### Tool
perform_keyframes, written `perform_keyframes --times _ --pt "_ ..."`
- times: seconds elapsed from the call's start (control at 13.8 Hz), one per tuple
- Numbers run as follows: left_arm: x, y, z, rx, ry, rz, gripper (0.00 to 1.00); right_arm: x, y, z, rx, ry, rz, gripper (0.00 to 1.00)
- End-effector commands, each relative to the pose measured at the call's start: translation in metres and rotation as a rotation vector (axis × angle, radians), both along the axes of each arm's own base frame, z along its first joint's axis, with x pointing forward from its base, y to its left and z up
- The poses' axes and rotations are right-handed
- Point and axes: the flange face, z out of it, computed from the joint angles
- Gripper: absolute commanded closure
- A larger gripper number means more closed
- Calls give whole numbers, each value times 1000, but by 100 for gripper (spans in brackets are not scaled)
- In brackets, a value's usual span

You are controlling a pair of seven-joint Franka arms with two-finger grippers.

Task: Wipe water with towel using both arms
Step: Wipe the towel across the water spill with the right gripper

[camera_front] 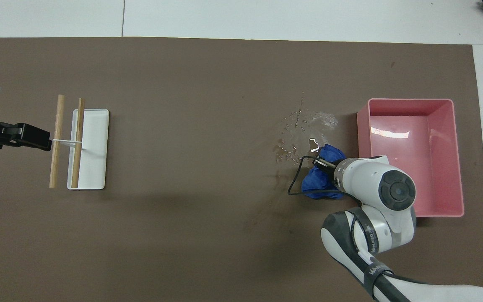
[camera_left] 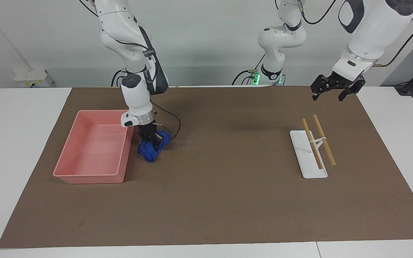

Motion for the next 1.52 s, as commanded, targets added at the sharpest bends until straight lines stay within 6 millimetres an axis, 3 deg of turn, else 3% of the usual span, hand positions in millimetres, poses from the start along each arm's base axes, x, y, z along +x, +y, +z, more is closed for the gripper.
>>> perform_keyframes --times 0.0,0.72,0.94,1.23,1.44 --pt "-6 3 5 -14 7 1 0 30 4 -19 18 -17 -1 100" --pt "-6 3 5 -14 7 1 0 88 25 -15 64 -111 -1 100" --pt "-6 3 5 -14 6 1 0 97 44 -6 92 -131 -9 100" --pt "-6 3 5 -14 7 1 0 100 50 -10 97 -129 -7 100" --pt "-6 3 5 -14 7 1 0 98 66 5 102 -133 12 100"
